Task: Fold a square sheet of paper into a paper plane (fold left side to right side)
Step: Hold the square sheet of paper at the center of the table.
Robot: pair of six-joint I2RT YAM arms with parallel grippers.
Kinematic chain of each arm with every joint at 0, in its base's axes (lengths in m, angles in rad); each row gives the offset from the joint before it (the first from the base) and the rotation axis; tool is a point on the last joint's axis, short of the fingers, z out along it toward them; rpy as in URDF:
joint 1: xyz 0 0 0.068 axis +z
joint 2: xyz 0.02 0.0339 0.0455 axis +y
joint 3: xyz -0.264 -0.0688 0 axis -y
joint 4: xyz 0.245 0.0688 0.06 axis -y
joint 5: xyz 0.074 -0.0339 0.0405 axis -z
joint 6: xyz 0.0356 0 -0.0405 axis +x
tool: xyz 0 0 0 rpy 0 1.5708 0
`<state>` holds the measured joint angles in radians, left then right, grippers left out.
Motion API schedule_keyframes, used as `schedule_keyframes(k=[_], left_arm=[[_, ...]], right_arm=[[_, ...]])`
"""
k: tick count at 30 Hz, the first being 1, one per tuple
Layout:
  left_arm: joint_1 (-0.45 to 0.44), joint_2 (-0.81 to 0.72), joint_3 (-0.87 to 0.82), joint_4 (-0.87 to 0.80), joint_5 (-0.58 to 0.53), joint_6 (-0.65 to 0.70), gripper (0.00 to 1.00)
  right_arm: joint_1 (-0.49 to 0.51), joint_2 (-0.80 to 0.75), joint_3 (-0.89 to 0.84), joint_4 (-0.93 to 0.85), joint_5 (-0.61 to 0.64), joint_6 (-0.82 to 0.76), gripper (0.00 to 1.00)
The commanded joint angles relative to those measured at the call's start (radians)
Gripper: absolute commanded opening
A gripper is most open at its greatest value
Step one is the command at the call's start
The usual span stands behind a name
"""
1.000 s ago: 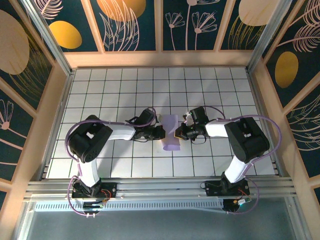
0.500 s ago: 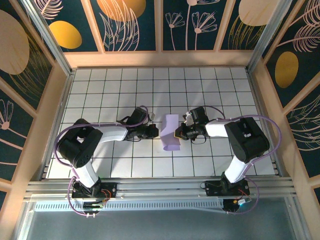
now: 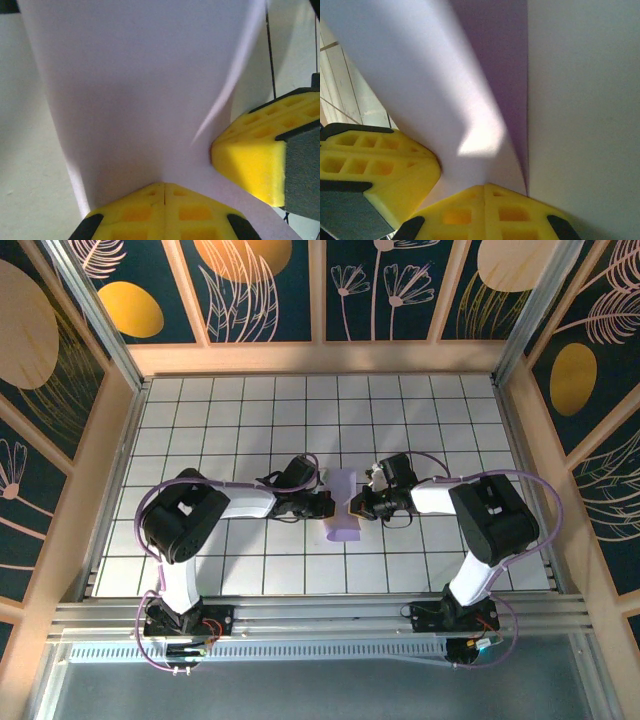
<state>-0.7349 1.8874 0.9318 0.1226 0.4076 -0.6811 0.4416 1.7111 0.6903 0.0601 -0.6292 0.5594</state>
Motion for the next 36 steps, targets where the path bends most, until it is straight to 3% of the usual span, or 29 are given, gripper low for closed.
schedule_keyframes(k=[1, 14, 19, 36], left_arm=[[0.000, 0.021, 0.016, -0.024, -0.021, 0.014, 0.02], [0.000, 0.023, -0.033, -0.026, -0.027, 0.008, 0.03], [0.000, 0.027, -0.033, -0.028, -0.026, 0.008, 0.03], [-0.002, 0.038, -0.032, -0.021, -0.007, 0.014, 0.03]], right_arm=[[0.004, 0.039, -0.038, -0.105, 0.131, -0.007, 0.00], [0.010, -0.084, 0.003, -0.044, 0.024, 0.036, 0.00], [0.012, -0.111, 0.003, 0.065, -0.038, 0.089, 0.00], [0.060, 0.154, 0.184, 0.113, -0.008, 0.091, 0.00]])
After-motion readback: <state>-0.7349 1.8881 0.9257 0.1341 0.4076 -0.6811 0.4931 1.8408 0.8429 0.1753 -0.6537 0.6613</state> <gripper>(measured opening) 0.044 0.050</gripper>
